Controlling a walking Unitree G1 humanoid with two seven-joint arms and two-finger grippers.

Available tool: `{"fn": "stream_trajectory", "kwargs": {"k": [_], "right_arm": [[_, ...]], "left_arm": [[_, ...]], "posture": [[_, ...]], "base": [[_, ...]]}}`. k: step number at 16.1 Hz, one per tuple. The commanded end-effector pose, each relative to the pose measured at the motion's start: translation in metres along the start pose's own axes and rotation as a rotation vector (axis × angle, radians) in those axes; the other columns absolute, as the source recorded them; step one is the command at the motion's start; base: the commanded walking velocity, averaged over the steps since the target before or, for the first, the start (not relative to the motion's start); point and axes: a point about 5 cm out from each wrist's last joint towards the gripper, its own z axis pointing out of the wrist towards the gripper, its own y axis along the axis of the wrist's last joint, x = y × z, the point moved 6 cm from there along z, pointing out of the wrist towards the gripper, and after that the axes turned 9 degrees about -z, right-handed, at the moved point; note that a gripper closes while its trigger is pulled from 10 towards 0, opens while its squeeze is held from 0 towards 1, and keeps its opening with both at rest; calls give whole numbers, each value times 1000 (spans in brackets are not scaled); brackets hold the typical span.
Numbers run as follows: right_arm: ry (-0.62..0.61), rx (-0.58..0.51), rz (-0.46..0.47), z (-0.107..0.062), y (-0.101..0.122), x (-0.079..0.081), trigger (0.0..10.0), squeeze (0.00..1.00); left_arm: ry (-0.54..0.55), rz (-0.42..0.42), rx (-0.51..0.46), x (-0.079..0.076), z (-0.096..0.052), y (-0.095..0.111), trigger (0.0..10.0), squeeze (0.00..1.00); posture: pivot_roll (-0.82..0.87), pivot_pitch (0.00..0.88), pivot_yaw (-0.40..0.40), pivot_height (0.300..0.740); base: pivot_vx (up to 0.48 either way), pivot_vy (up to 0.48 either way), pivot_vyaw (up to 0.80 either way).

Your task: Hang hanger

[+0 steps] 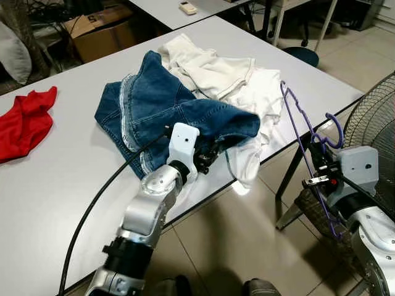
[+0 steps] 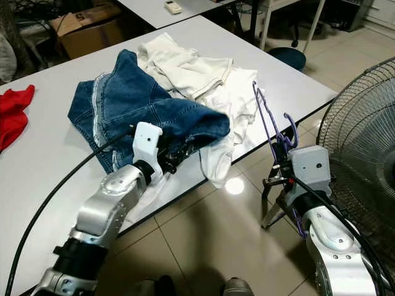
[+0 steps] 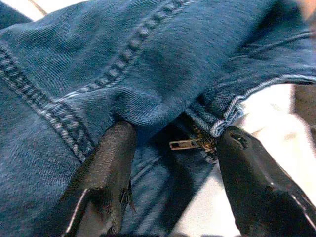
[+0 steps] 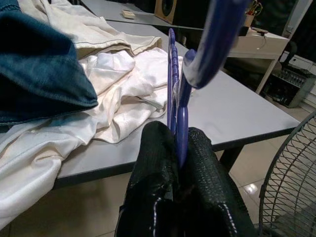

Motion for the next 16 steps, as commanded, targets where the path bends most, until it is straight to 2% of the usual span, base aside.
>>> {"fn": "stream_trajectory", "kwargs": {"k": [1,2,3,5,7,11,13,16], "right_arm": [[1,-15,-3,-2,6,-2,10000,0],[1,-16,-2,-2,7,-2,10000,0],[1,-17,-2,-1,7,-1,10000,0],[0,-19,-2,-1,8,-2,10000,0],[-1,-19,-2,-1,8,-2,10000,0],[0,-20,-2,1,9,-2,10000,0],[6,-22,-1,2,9,0,10000,0],[8,-25,0,4,10,0,10000,0]], "left_arm": [[32,59,8,5,2,-2,10000,0],[42,59,4,5,2,-2,10000,0],[56,61,-3,6,4,-2,5176,0],[94,23,-28,12,6,0,0,0],[132,3,-48,19,7,2,0,0],[218,22,-57,37,4,3,0,0],[198,-3,-142,36,1,19,0,0],[148,-3,-177,31,-3,27,0,0]], "posture": [[-284,139,118,740],[-285,139,117,740],[-285,138,117,740],[-287,137,116,740],[-287,136,114,740],[-284,134,109,740],[-282,131,104,740],[-279,129,102,740]], "base": [[0,0,0],[0,0,0],[0,0,0],[0,0,0],[0,0,0],[0,0,0],[0,0,0],[0,0,0]]}}
